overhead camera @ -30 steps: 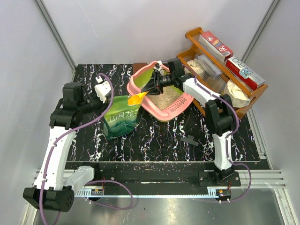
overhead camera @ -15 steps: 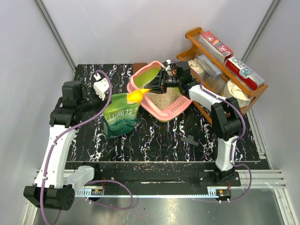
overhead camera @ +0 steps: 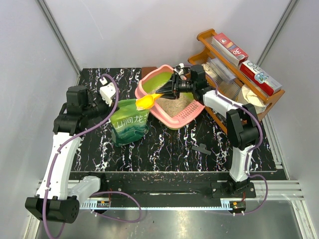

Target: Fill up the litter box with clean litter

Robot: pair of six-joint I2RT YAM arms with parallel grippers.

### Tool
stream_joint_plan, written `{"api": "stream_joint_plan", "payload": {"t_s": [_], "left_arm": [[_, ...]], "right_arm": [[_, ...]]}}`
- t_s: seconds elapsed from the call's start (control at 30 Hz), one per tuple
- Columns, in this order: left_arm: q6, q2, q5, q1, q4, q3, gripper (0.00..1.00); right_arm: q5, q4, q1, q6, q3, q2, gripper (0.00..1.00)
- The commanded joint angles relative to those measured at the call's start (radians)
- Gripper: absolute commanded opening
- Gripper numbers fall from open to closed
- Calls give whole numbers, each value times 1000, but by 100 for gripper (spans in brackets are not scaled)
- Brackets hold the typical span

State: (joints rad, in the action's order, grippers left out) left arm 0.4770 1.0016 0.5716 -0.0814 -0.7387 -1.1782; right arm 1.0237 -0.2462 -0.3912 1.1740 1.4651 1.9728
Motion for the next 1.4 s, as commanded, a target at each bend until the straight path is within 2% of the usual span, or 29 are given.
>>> {"api": "stream_joint_plan", "payload": {"t_s": [0.0,0.1,0.67,1.03,1.23,1.37], "left_arm": [[-23,-24,-1,14,104,-52,0],[-40,-23,25,15,107,-49,0],[-35,-18,10,14,121,-49,0],[-38,-9,8,14,128,-43,0],[-43,-15,10,14,128,-37,0],[-49,-21,11,14,130,-31,0]], "right_arm": [[6,-9,63,-83,26,-104,0],[-31,83,63,-132,41,-132,0],[3,88,107,-105,-14,-158,0],[-14,93,213,-112,-16,-167,0],[-126,152,258,-192,21,-163,0],[-279,301,265,-315,70,-163,0]]}}
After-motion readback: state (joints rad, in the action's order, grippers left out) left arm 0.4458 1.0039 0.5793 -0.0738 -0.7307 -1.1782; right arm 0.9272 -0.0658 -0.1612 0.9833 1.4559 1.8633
